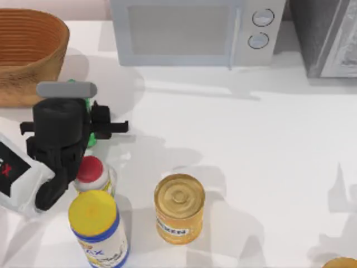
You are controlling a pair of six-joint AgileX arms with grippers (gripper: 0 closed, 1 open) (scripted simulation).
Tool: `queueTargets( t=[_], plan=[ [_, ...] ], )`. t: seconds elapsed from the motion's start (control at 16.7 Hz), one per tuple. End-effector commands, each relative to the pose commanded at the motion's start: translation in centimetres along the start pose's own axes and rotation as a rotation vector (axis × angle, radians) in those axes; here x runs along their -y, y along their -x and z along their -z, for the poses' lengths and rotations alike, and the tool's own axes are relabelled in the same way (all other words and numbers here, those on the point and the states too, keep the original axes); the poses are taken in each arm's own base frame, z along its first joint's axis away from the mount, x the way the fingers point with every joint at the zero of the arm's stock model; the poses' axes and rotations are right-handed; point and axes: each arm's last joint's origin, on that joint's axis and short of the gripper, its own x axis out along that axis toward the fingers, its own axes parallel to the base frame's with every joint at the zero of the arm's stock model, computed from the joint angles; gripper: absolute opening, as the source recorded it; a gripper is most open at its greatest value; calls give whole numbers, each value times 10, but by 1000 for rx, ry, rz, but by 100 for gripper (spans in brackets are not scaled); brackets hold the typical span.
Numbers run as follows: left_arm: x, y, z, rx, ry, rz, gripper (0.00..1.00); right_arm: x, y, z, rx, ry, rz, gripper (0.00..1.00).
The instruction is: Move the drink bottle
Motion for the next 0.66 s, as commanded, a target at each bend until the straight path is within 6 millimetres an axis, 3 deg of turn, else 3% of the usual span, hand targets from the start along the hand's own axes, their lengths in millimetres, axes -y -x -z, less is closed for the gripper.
queueTargets(
  t=[0.3, 0.66],
  plan=[
    [0, 0, 0, 0, 0, 0, 98, 0, 0, 0, 0, 0, 0, 100],
    [0, 0, 0, 0, 0, 0, 100, 0, 0, 0, 0, 0, 0, 100]
  ],
)
